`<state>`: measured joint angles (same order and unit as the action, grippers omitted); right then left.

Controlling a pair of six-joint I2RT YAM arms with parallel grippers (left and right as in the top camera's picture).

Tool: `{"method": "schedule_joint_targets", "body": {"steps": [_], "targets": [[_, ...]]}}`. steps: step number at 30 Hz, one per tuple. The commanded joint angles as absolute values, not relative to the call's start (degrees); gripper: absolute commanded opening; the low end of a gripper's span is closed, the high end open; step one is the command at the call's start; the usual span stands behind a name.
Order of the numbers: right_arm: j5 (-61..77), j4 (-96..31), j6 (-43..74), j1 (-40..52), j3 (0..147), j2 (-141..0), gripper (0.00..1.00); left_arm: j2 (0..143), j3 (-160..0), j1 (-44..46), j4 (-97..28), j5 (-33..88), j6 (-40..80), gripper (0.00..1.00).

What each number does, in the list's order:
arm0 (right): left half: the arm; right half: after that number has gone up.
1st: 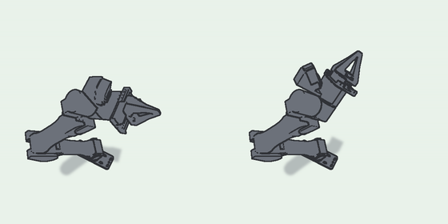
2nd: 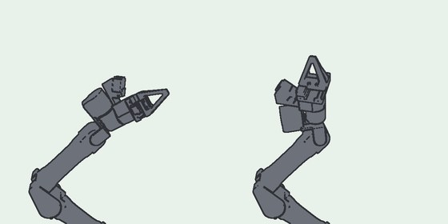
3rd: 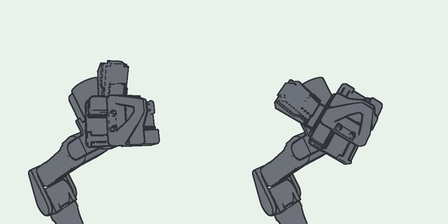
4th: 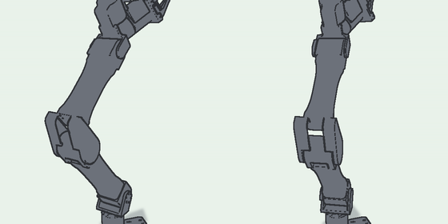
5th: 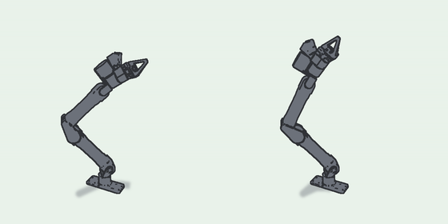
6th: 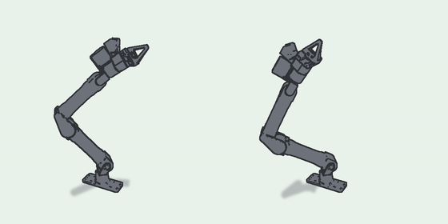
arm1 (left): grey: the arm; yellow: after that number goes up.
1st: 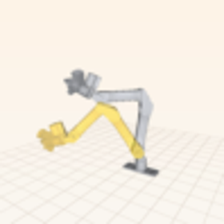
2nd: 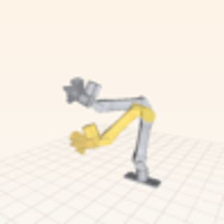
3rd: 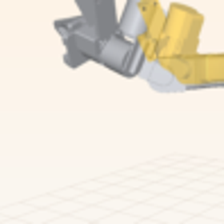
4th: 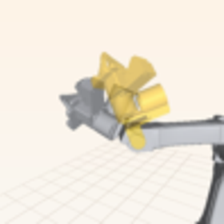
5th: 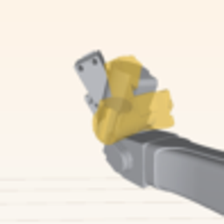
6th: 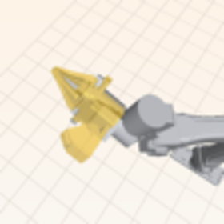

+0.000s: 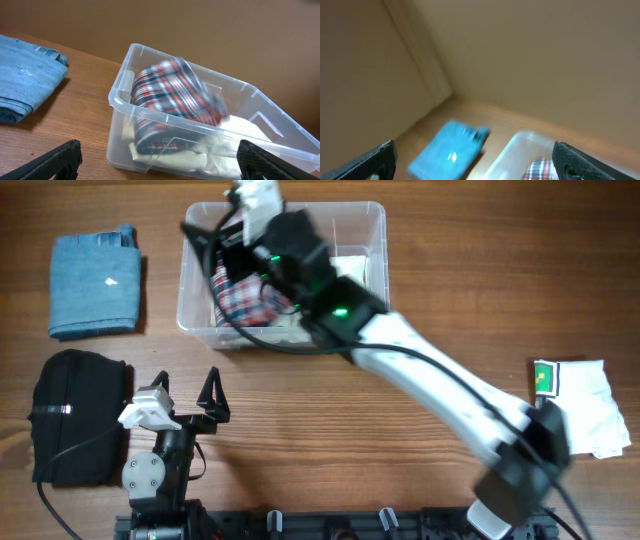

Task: Pack container
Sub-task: 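Lower the plaid cloth into the box's left side and release, then move the right gripper to the white cloth and grasp it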

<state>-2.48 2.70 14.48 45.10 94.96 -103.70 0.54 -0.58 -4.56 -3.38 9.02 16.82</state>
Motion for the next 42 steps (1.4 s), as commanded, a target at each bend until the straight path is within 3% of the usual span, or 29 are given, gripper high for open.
{"method": "schedule_joint_targets", "body": {"steps": [1,5,12,15,19,27,42], "targets": [[-5.17,-3.16,2.04,41.74,95.94,-98.37,1.0,0.27,-0.32,-4.23,-3.57,8.95,16.75,1.0],[-5.23,-16.43,-0.6,35.73,95.94,-98.0,1.0,0.27,-0.32,-4.23,-3.57,8.93,16.75,1.0],[-7.16,-44.73,21.12,14.87,95.94,-90.96,1.0,0.27,-0.32,-4.23,-3.57,8.93,16.75,1.0],[-7.11,-61.45,33.56,-0.1,95.94,-89.36,1.0,0.27,-0.32,-4.23,-3.57,8.93,16.75,1.0],[-7.14,-71.72,39.03,-15.11,93.58,-89.62,1.0,0.27,-0.32,-4.23,-3.57,8.93,16.75,1.0],[-7.11,-60.84,42.15,-28.4,69.52,-89.62,1.0,0.27,-0.32,-4.23,-3.57,8.93,16.75,1.0],[-3.09,-16.23,34.48,-29.47,42.11,-89.69,0.93,0.27,-0.32,-4.23,-3.57,8.95,16.78,1.0]]}}
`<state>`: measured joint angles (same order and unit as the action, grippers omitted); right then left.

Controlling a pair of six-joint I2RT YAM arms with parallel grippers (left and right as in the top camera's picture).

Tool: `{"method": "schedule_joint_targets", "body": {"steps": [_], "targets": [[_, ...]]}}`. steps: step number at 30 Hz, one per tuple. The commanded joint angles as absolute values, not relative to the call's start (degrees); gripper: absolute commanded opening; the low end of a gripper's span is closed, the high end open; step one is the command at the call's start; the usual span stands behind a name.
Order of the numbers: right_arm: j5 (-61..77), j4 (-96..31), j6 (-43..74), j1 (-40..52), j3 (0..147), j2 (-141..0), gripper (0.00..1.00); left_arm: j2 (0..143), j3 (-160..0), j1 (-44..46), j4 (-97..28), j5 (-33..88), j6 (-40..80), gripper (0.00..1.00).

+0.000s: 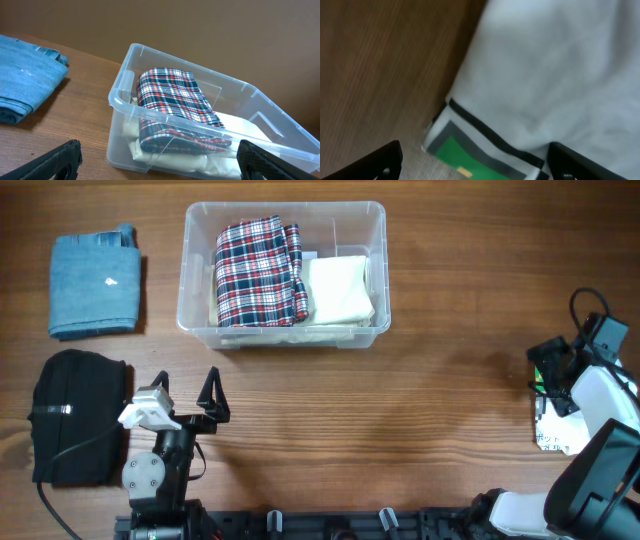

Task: Pack container
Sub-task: 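Move the right gripper to the white cloth and grasp it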

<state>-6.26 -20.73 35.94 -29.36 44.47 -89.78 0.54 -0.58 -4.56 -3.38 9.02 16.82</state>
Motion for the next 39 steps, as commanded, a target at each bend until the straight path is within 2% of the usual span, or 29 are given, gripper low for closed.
{"method": "schedule_joint_targets", "body": {"steps": [1,6,10,12,15,18,19,22,26,33,39], "targets": [[-1.28,-13.52,34.48,-29.43,41.45,-89.73,0.92,0.27,-0.32,-4.23,-3.57,8.93,16.75,1.0],[6.04,-1.56,34.79,-25.65,41.23,-91.46,0.85,0.27,-0.32,-4.23,-3.57,8.93,16.75,1.0],[6.02,7.35,36.4,-19.18,41.23,-93.36,0.84,0.27,-0.32,-4.23,-3.57,8.93,16.75,1.0],[5.89,7.97,36.38,-17.8,41.54,-93.34,0.83,0.27,-0.32,-4.23,-3.57,8.93,16.78,1.0],[5.85,-1.23,33.87,-18.61,44.93,-91.26,0.89,0.27,-0.32,-4.23,-3.55,8.93,16.75,1.0],[4.45,-16.19,29.98,-21.61,50.48,-85.8,1.0,0.27,-0.32,-4.23,-3.57,8.93,16.75,1.0],[3.44,-21.67,29.93,-24.56,52.12,-82.96,1.0,0.27,-0.32,-4.23,-3.57,8.93,16.75,1.0],[3.2,-27.64,29.98,-31.81,52.4,-77.82,1.0,0.27,-0.32,-4.23,-3.57,8.93,16.75,1.0],[-2.81,-37.43,31.79,-44.03,51.81,-77.93,1.0,0.27,-0.32,-4.23,-3.57,8.93,16.78,1.0],[-9.76,-38.72,28.23,-51.94,51.64,-80.07,0.99,0.27,-0.32,-4.23,-3.57,8.93,16.75,1.0],[-9.04,-31.79,24.8,-52.42,49.04,-83.22,0.97,0.27,-0.32,-4.23,-3.57,8.93,16.75,1.0]]}}
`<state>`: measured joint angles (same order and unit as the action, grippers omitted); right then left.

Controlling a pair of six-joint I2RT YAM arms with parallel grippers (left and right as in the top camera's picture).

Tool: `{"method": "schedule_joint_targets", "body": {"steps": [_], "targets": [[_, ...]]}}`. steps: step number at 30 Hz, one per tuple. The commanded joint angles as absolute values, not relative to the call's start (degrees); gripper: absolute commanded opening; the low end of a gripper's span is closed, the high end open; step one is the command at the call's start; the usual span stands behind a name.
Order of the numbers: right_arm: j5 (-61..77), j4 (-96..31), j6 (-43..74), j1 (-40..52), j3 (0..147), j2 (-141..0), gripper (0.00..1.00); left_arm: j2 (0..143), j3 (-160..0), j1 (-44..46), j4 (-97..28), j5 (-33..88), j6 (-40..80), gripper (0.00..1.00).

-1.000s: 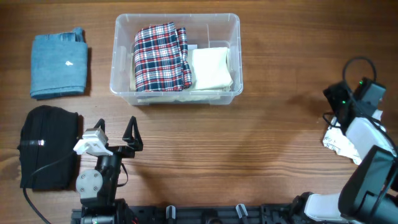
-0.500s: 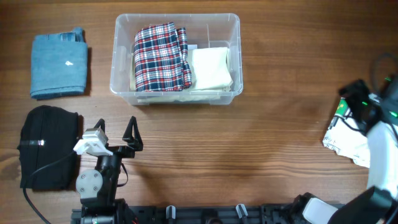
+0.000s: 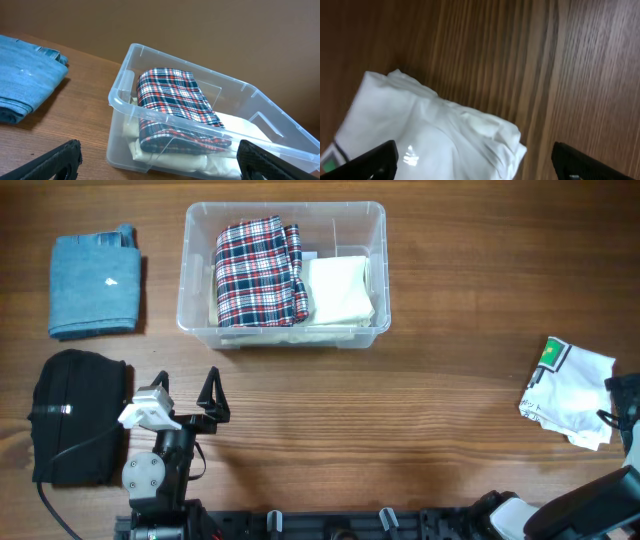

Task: Pack container
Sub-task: 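Move the right gripper to the white cloth and grasp it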

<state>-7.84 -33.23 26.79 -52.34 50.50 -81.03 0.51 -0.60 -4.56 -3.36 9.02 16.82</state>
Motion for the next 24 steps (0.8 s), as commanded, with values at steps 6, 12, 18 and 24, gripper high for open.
{"method": "schedule_joint_targets", "body": {"steps": [6,12,18,24], "targets": [[-1.3,-25.61,15.35,-52.42,49.04,-90.32,0.96,0.27,-0.32,-4.23,-3.57,8.95,16.75,1.0],[7.6,-21.41,7.49,-52.42,49.04,-98.06,0.95,0.27,-0.32,-4.23,-3.57,8.93,16.75,1.0],[11.11,-22.17,7.94,-52.34,48.99,-98.13,0.65,0.27,-0.32,-4.23,-3.57,8.93,16.78,1.0],[16.93,-22.31,10.7,-52.31,48.99,-98.1,0.28,0.27,-0.32,-4.23,-3.57,8.93,16.75,1.0]]}}
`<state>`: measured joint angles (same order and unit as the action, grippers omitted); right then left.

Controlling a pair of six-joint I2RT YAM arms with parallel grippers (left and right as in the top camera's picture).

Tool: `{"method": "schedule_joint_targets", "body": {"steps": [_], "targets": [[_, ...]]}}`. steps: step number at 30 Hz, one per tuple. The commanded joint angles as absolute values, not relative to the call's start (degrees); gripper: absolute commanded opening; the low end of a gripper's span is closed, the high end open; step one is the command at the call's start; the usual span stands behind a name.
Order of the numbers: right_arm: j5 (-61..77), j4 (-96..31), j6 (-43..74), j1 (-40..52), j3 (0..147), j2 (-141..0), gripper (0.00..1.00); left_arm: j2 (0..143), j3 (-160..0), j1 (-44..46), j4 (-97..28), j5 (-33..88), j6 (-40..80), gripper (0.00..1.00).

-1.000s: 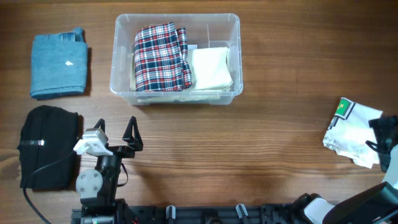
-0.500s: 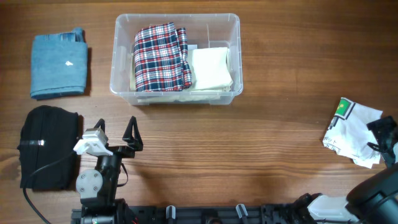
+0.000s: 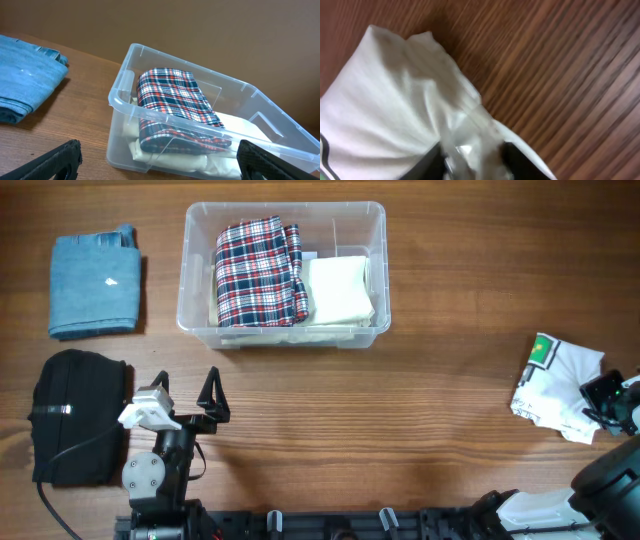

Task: Pack container
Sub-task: 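Move the right gripper to the white cloth and grasp it, then carry the white cloth over the box and lower it in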

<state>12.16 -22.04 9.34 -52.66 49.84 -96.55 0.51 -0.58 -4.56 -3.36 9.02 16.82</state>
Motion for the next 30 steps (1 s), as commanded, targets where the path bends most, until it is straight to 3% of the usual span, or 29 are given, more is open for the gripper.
{"method": "schedule_joint_targets", "body": {"steps": [1,4,12,15,22,26,30], "targets": [[17.67,-22.31,10.7,-52.21,48.99,-98.1,0.25,0.27,-0.32,-4.23,-3.57,8.93,16.75,1.0],[21.47,-21.43,10.81,-50.87,49.04,-97.97,0.15,0.27,-0.32,-4.23,-3.57,8.93,16.75,1.0],[40.23,-13.67,20.43,-40.29,50.94,-89.14,0.05,0.27,-0.32,-4.23,-3.57,8.93,16.75,1.0],[47.86,-2.48,32.38,-34.26,51.0,-82.74,0.04,0.27,-0.32,-4.23,-3.57,8.93,16.78,1.0],[48.66,28.18,55.88,-17.93,51.0,-76.82,0.05,0.27,-0.32,-4.23,-3.57,8.93,16.75,1.0],[39.75,39.77,63.75,-6.5,51.0,-76.82,0.04,0.27,-0.32,-4.23,-3.57,8.93,16.75,1.0],[9.34,40.27,64.64,12.49,51.0,-77.6,0.04,0.27,-0.32,-4.23,-3.57,8.93,16.75,1.0]]}}
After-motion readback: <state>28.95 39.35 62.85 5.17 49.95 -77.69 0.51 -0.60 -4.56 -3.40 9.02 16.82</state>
